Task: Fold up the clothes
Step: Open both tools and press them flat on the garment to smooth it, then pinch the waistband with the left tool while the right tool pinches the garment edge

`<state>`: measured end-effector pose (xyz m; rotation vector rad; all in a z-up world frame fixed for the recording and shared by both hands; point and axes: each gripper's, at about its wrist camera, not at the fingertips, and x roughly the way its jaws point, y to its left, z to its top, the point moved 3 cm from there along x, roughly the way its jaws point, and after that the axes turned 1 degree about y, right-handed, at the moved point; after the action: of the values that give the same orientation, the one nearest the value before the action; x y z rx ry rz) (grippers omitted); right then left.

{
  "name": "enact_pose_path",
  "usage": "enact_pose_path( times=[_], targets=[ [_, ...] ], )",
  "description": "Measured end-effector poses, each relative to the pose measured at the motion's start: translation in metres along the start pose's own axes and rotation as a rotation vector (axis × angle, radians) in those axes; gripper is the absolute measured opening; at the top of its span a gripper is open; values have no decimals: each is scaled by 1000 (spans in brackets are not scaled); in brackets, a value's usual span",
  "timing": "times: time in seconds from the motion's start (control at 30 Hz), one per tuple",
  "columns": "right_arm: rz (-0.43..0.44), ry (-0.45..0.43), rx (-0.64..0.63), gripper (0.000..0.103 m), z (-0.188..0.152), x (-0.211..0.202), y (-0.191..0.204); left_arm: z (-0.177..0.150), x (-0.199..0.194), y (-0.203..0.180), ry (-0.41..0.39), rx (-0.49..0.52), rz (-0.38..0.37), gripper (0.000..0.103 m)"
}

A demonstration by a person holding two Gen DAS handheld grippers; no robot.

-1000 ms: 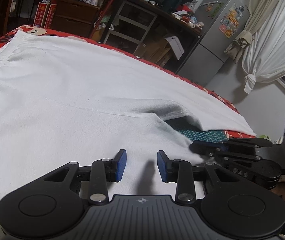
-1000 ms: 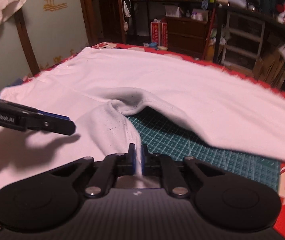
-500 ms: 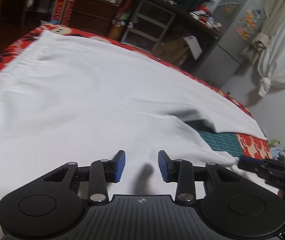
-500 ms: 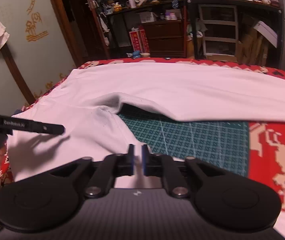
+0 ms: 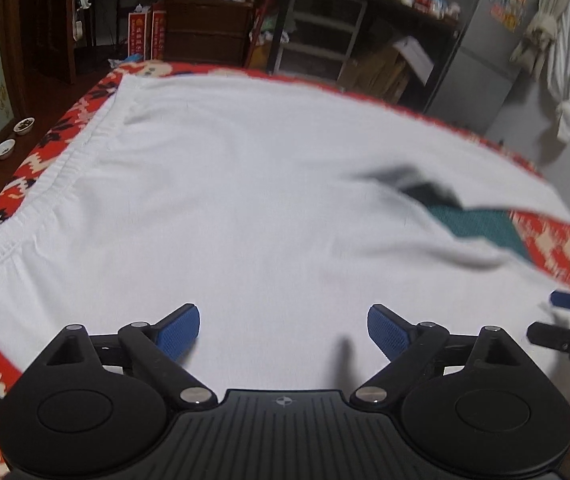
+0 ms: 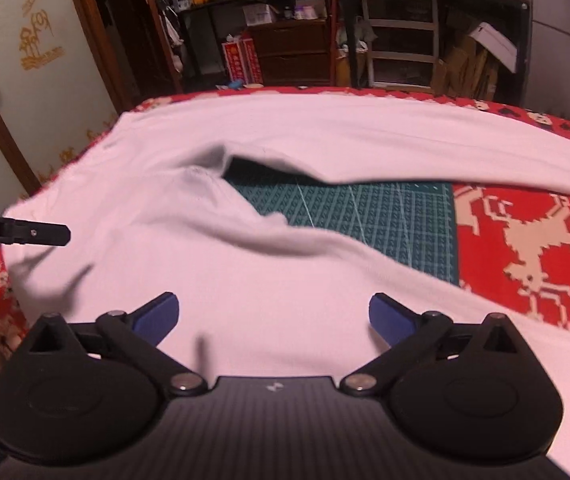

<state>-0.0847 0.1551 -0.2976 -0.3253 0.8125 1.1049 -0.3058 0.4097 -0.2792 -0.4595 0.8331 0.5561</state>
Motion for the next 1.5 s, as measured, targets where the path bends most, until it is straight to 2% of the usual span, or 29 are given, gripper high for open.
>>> enact_pose_path(
  times=[0.17, 0.33, 0.47, 0.6, 0.77, 0.87, 1.33, 1.43, 1.5],
  targets=[
    [-56, 41, -21, 103, -19, 0, 6, -6, 6, -7, 27, 24, 68, 92],
    [-173, 78, -53, 103, -32, 8, 15, -10, 8, -9, 39, 21, 120, 103],
    [-226, 92, -40, 103, -32, 9, 21, -13, 10, -10, 48, 19, 162, 103],
    [-251, 149, 59, 103, -27, 14, 18, -16, 12, -12, 58, 17, 204, 103],
    [-242, 178, 49, 103, -25, 16, 17, -14, 15, -13, 99, 25, 211, 103],
    [-237, 188, 46, 103, -22, 18, 17, -14, 15, -13, 93, 23, 215, 103],
    [-271, 79, 63, 103, -32, 13, 20, -18, 11, -12, 31, -21, 249, 103],
    [-281, 53, 64, 103, -36, 11, 21, -14, 1, 0, 20, -71, 285, 91],
    [-288, 38, 65, 103, -38, 9, 21, -11, -14, 23, -6, -160, 286, 88]
  ],
)
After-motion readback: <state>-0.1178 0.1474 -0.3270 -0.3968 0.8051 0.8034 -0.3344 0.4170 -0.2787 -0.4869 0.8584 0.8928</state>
